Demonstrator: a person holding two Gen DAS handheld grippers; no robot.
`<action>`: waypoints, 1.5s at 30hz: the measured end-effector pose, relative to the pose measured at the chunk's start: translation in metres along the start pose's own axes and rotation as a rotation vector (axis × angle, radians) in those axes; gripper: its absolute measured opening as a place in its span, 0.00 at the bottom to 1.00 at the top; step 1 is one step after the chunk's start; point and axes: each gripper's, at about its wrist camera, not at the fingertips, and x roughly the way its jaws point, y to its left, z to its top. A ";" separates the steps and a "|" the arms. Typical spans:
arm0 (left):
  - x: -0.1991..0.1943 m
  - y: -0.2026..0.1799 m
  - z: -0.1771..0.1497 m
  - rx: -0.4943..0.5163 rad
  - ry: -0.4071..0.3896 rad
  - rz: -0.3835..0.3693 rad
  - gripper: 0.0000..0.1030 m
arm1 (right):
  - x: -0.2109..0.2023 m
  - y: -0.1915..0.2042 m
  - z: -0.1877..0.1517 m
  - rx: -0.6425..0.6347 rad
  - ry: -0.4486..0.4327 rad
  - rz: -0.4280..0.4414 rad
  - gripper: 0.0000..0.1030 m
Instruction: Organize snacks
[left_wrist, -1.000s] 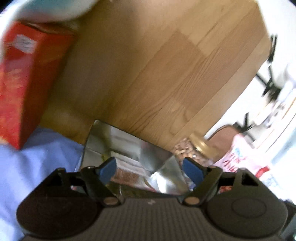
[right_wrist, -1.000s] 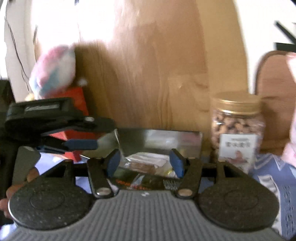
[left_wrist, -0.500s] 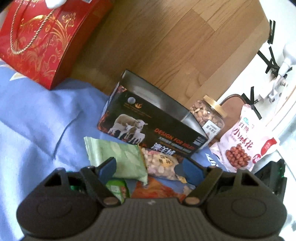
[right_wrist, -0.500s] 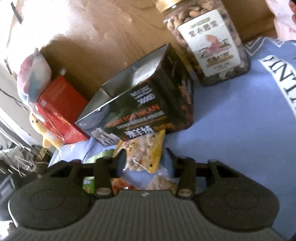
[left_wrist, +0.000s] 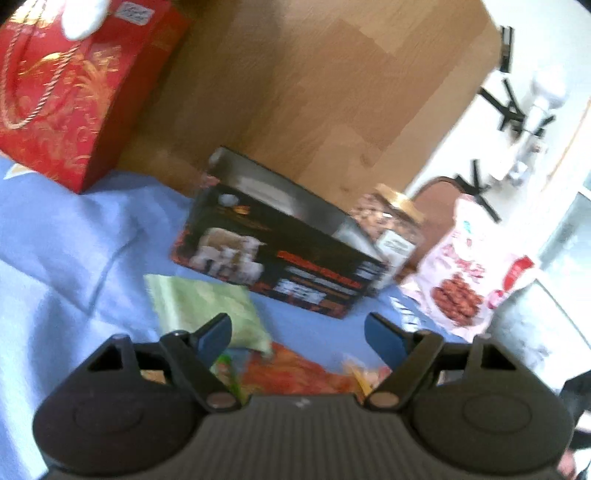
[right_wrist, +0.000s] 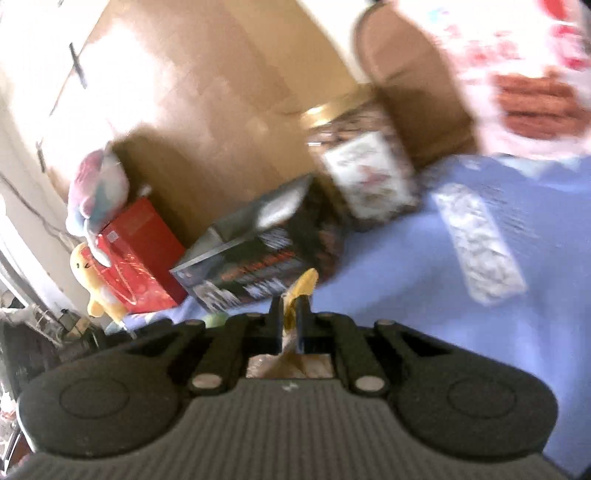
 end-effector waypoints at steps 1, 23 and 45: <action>-0.001 -0.007 -0.001 0.010 0.009 -0.018 0.79 | -0.009 -0.010 -0.008 0.028 0.008 -0.014 0.09; 0.033 -0.145 -0.074 0.326 0.359 -0.121 0.84 | -0.044 0.005 -0.066 -0.532 0.061 -0.183 0.61; 0.054 -0.152 -0.092 0.349 0.427 -0.097 0.88 | -0.040 -0.006 -0.063 -0.551 0.069 -0.180 0.67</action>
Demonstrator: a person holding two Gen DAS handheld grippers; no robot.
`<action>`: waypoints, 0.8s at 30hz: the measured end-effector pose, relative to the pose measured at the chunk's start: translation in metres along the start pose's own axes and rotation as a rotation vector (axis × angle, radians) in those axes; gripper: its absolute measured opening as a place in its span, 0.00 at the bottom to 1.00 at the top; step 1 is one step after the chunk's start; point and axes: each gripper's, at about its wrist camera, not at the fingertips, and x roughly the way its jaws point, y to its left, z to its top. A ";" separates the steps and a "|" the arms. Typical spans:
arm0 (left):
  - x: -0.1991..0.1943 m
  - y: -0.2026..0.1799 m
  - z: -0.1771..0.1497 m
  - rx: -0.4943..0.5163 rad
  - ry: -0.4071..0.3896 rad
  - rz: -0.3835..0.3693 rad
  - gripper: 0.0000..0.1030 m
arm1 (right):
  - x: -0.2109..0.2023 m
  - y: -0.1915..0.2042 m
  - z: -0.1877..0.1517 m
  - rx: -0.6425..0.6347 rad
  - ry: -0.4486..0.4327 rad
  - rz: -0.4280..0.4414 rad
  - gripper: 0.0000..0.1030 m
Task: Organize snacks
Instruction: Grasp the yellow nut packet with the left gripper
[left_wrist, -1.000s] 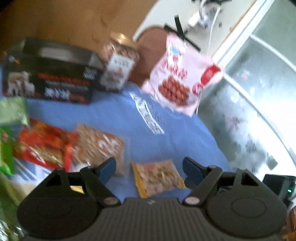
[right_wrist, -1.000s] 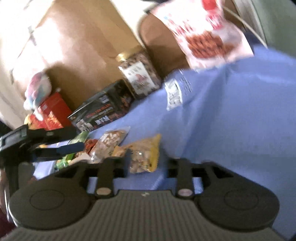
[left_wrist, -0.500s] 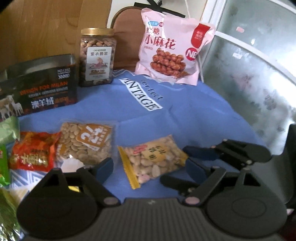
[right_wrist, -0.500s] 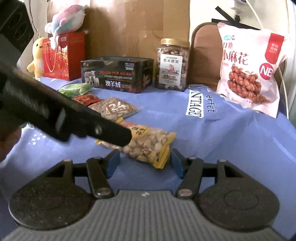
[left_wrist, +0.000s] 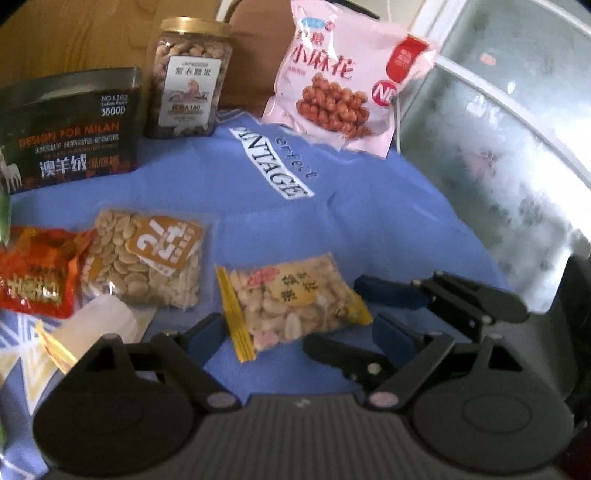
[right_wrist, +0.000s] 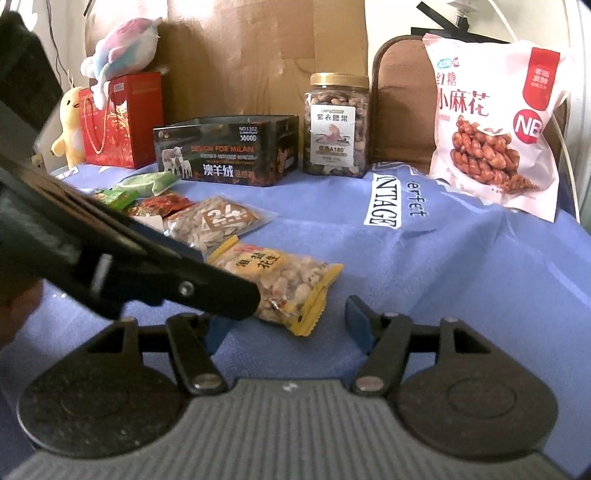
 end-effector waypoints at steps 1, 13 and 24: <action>0.000 0.003 0.002 -0.017 0.004 -0.011 0.88 | 0.000 -0.001 0.000 0.000 0.000 0.002 0.67; 0.001 0.006 0.009 -0.077 -0.012 0.002 0.53 | 0.000 0.011 0.001 -0.047 -0.017 -0.001 0.44; -0.043 0.018 0.040 -0.091 -0.179 -0.009 0.48 | -0.009 0.012 0.050 -0.096 -0.202 -0.013 0.40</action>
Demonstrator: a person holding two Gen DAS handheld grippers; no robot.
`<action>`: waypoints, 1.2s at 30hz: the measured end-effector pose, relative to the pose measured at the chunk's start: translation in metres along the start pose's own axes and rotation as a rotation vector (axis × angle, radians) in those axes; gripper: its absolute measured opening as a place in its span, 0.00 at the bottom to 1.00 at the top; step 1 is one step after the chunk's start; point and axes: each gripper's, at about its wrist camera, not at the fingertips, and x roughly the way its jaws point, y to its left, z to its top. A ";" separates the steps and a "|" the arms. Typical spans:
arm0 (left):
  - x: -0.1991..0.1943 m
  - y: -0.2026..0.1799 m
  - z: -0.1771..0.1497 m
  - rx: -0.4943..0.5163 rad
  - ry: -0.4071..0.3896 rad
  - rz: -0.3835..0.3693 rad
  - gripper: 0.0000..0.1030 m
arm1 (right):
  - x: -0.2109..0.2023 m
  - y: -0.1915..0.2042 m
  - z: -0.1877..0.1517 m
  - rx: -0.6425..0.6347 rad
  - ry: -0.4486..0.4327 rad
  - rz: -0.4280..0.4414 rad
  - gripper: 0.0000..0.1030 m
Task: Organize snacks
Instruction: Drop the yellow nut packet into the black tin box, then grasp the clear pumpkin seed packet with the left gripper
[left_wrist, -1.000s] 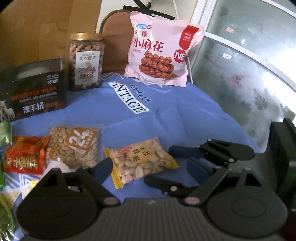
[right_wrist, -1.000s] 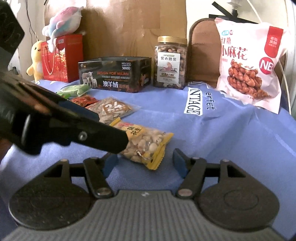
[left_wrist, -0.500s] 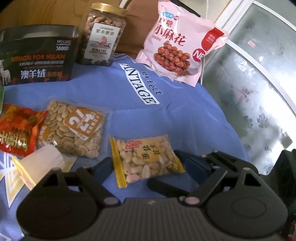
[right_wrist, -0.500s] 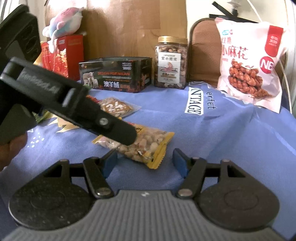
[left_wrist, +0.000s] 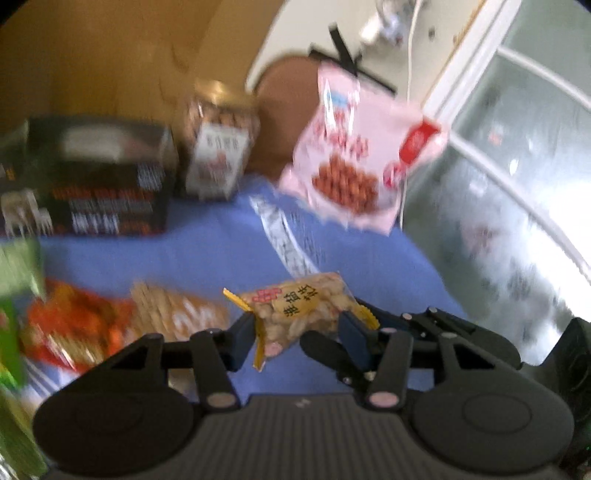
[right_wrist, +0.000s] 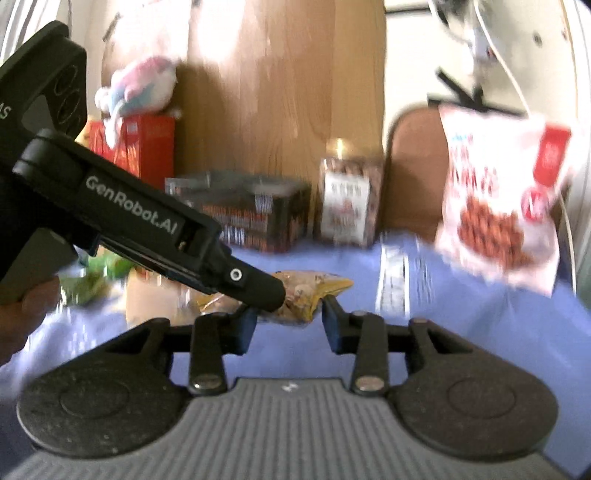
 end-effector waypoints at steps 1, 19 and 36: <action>-0.004 0.004 0.007 -0.006 -0.021 0.001 0.49 | 0.003 0.002 0.008 -0.015 -0.018 0.003 0.40; 0.025 0.123 0.109 -0.200 -0.148 0.170 0.54 | 0.169 0.026 0.090 -0.116 0.013 0.071 0.49; -0.013 0.106 0.011 -0.243 -0.051 -0.004 0.62 | 0.062 -0.068 -0.010 0.639 0.239 0.271 0.48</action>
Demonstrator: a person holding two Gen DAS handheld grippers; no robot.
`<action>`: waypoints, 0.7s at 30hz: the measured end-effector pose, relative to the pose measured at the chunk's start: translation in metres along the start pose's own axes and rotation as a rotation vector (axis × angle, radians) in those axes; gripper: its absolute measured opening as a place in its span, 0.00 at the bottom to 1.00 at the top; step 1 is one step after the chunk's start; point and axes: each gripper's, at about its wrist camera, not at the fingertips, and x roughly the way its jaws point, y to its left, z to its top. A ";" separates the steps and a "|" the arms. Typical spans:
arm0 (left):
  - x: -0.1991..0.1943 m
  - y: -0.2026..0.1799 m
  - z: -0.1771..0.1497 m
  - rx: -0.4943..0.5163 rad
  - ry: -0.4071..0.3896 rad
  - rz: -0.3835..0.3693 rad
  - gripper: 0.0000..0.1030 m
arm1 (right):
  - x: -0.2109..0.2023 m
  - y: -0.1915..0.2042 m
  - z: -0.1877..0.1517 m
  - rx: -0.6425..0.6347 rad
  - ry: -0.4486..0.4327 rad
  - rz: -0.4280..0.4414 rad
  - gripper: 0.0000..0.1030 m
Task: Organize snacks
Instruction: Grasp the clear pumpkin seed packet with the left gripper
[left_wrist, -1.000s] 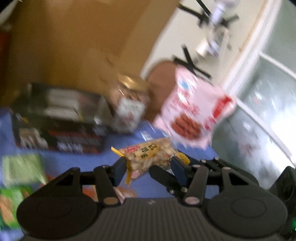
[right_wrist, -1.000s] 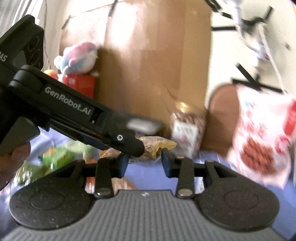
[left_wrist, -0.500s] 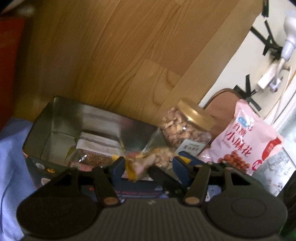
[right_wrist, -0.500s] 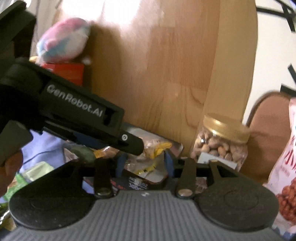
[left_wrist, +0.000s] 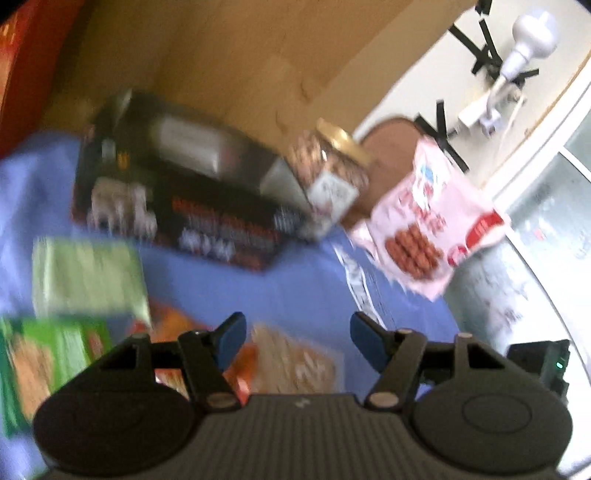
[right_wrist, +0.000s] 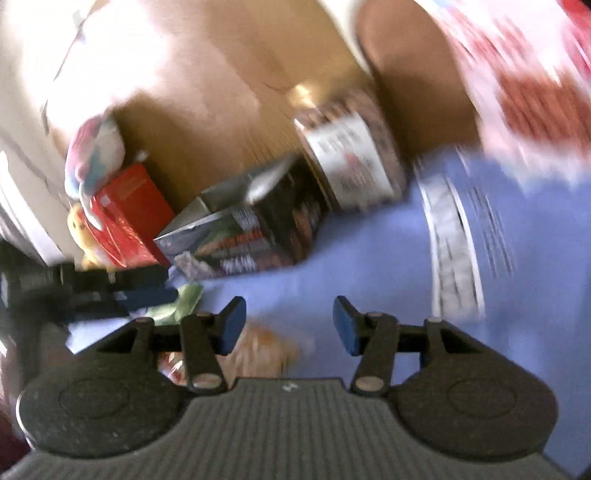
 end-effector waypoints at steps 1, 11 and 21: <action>0.002 -0.001 -0.006 0.005 0.006 -0.002 0.62 | 0.001 -0.005 -0.004 0.045 0.013 0.014 0.44; 0.018 0.015 -0.028 -0.012 0.028 -0.017 0.61 | 0.028 0.007 -0.019 0.147 0.051 0.093 0.30; 0.012 0.022 -0.033 0.000 -0.012 -0.086 0.67 | 0.024 -0.003 -0.015 0.222 -0.038 0.116 0.14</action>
